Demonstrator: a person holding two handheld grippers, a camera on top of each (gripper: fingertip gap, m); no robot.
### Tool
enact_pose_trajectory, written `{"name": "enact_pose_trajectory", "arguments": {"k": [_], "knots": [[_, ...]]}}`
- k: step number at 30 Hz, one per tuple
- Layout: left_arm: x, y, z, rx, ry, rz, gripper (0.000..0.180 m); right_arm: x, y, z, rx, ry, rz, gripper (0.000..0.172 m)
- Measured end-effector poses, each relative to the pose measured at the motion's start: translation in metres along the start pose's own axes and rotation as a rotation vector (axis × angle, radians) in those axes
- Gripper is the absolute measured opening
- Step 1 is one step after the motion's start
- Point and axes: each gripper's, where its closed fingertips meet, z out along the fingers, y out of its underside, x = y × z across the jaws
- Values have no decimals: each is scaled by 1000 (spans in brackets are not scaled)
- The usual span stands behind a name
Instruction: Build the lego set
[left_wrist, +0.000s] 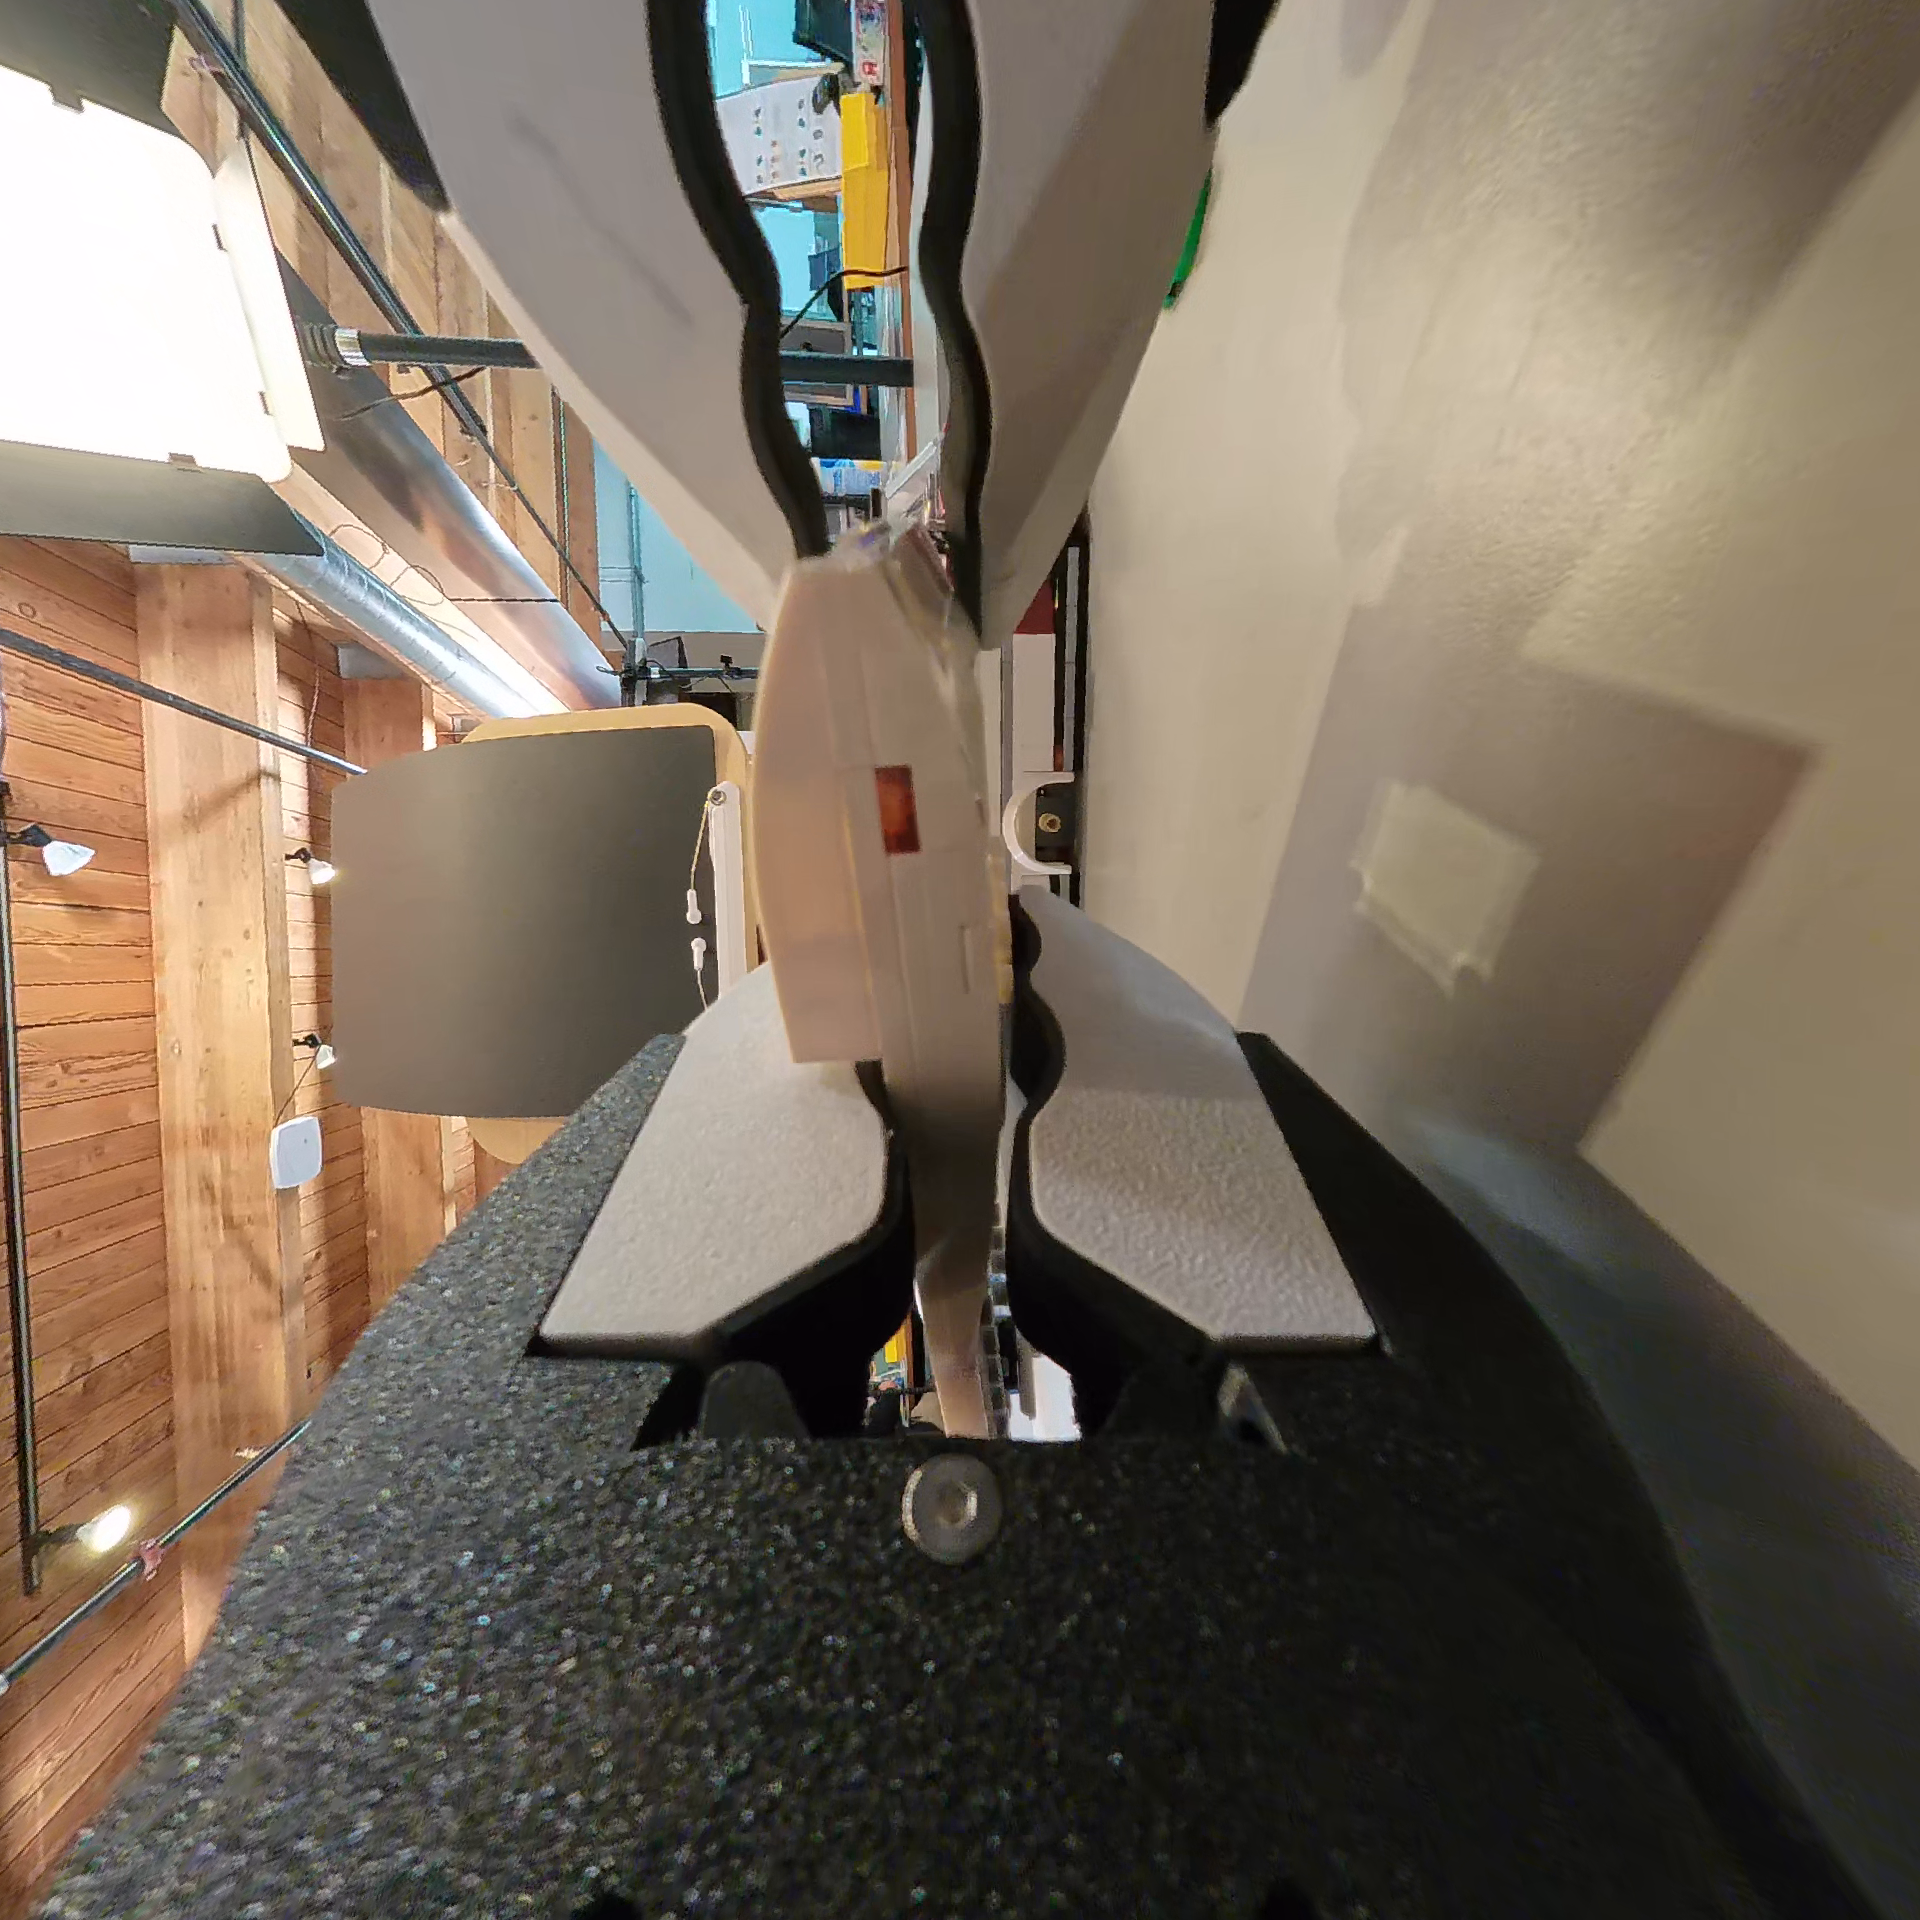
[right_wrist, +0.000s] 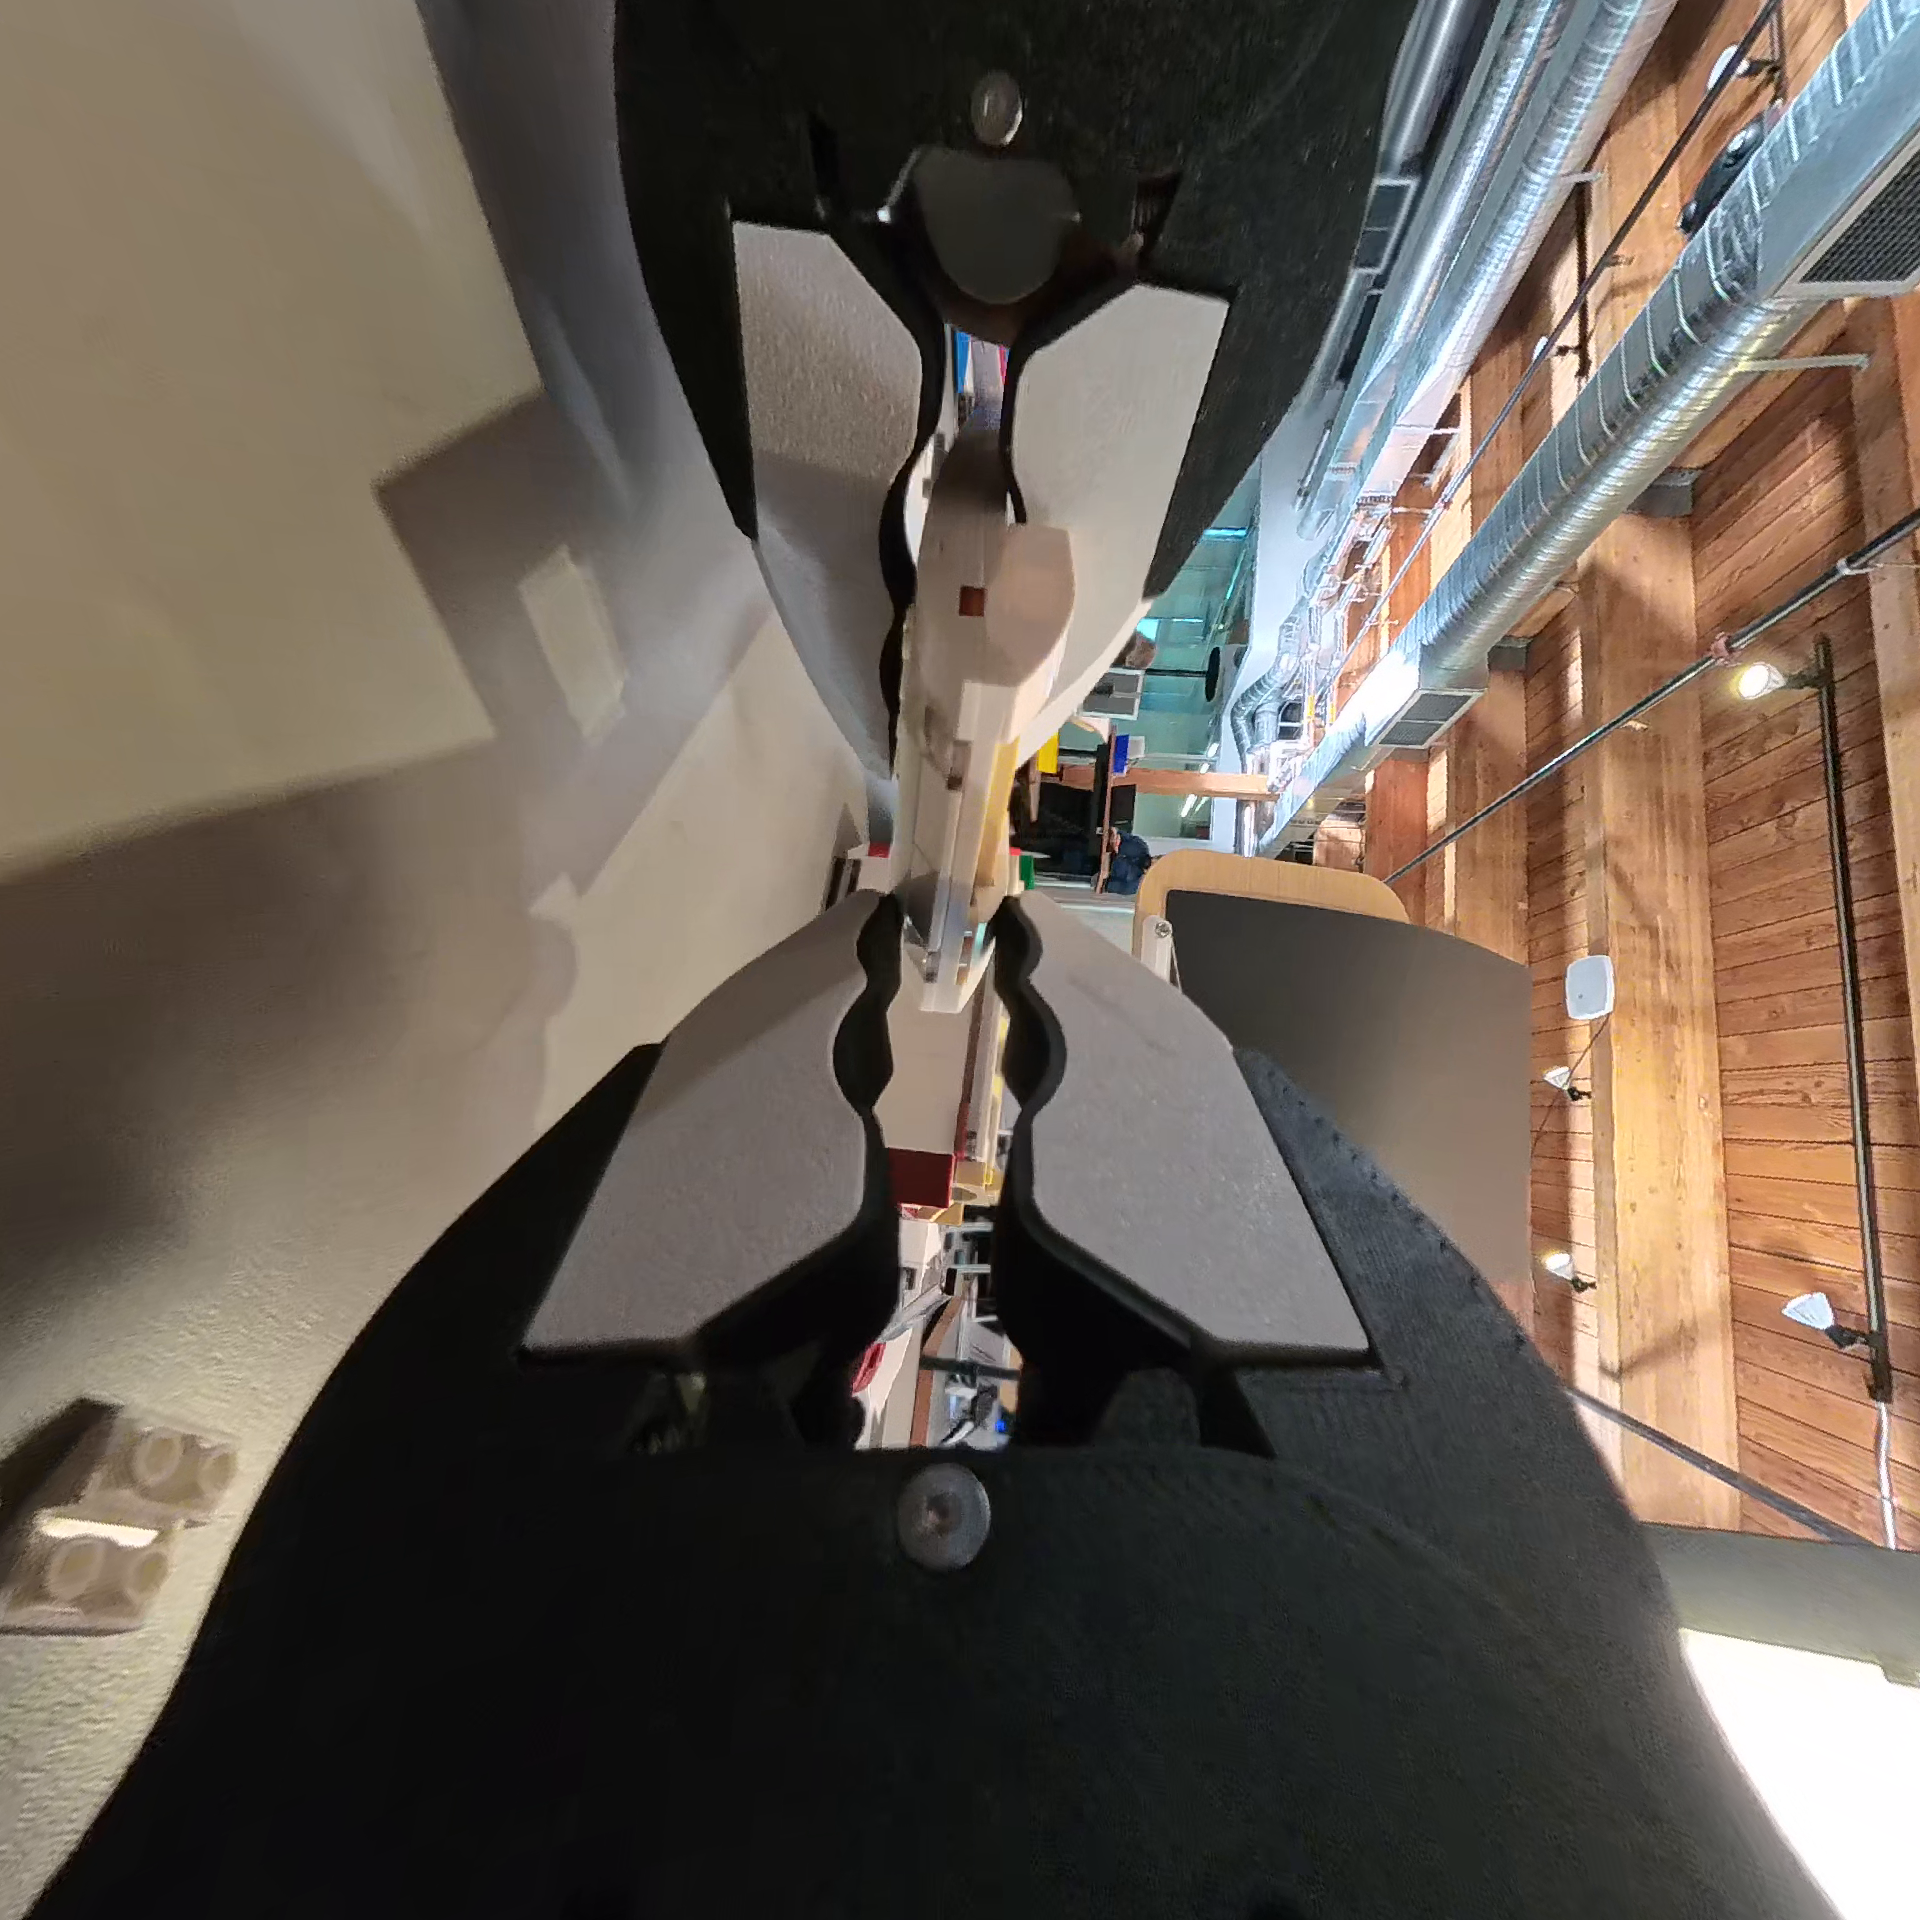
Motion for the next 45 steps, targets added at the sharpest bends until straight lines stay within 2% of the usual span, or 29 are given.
{"name": "enact_pose_trajectory", "arguments": {"k": [8, 14, 21, 37, 40, 45], "knots": [[1, 0, 2, 13, 25, -64, 15, 4, -1, 0, 17, 21, 92, 19], [3, 2, 3, 7, 40, -66, 15, 6, -1, -4, 68, 8, 160, 27], [3, 3, 3, 0, 45, -79, 15, 3, -3, -4, 80, 16, 94, 16], [1, 5, 3, -10, 37, -77, 15, 4, -3, -2, 54, 8, 65, 15], [-1, 5, 2, -4, 31, -90, 15, 8, -4, -3, 70, 54, 88, 17], [2, 2, 1, 12, 38, -68, 15, 6, -6, -1, 97, 28, 110, 29]]}}
